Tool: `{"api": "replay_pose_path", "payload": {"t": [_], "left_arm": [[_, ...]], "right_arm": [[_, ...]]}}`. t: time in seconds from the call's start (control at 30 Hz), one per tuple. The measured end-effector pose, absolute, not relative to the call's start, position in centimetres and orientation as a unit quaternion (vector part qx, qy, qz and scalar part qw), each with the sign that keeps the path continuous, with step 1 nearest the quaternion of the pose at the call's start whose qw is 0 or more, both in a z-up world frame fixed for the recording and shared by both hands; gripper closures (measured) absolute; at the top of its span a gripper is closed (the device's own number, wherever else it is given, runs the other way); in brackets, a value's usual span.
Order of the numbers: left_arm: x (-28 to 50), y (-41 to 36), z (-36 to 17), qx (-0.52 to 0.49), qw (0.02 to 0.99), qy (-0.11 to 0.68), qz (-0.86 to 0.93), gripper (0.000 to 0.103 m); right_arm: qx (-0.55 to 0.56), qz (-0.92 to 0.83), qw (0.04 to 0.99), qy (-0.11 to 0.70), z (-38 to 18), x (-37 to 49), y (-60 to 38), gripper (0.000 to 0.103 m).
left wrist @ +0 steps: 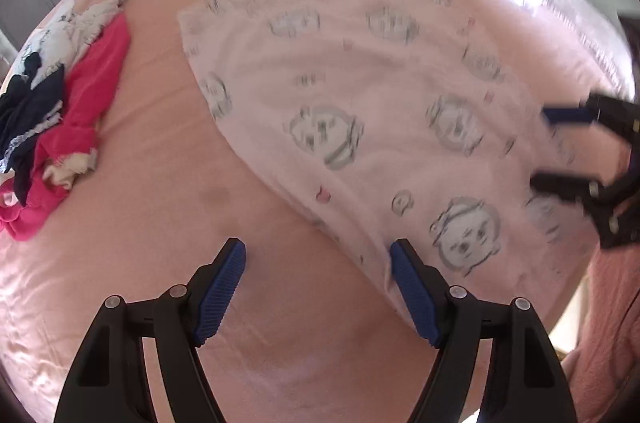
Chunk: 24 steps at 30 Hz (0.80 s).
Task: Fold clothes
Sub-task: 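Sweep both open grippers across the pink pants to flatten them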
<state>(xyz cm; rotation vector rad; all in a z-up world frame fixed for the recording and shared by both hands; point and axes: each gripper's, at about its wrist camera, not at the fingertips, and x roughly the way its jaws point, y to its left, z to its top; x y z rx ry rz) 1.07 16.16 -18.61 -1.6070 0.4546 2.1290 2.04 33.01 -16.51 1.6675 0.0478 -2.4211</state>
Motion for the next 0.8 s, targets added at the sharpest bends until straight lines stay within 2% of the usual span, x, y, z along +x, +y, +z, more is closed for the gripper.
{"api": "replay_pose_path", "payload": {"t": [0.13,0.27,0.5,0.6,0.67,0.8], "left_arm": [[1.9,13.3,-18.2,-0.6,0.198,0.174,0.756,0.027],[0.5,12.2,-15.6,-0.568,0.211,0.115,0.787,0.027],[-4.1,18.1,-15.0,-0.491,0.274,0.057,0.825,0.027],[-3.5,20.8,-17.8,-0.514,0.272,0.12,0.805,0.027],[-2.6,20.5,-18.3,-0.507,0.274,0.163,0.801,0.025],[-3.2,18.3,-16.8,-0.519,0.241,0.164,0.803,0.024]], "right_arm": [[0.582,-0.807,0.095,0.038,-17.4,3.1,34.7,0.02],[0.591,-0.8,0.099,0.005,-16.7,4.2,37.3,0.02],[0.539,-0.838,0.076,-0.027,-16.1,-2.4,39.2,0.02],[0.546,-0.835,0.062,0.027,-17.7,-3.9,38.4,0.021],[0.543,-0.837,0.06,0.03,-17.8,-3.5,39.8,0.021],[0.555,-0.83,-0.001,0.061,-17.7,-1.9,44.7,0.021]]}}
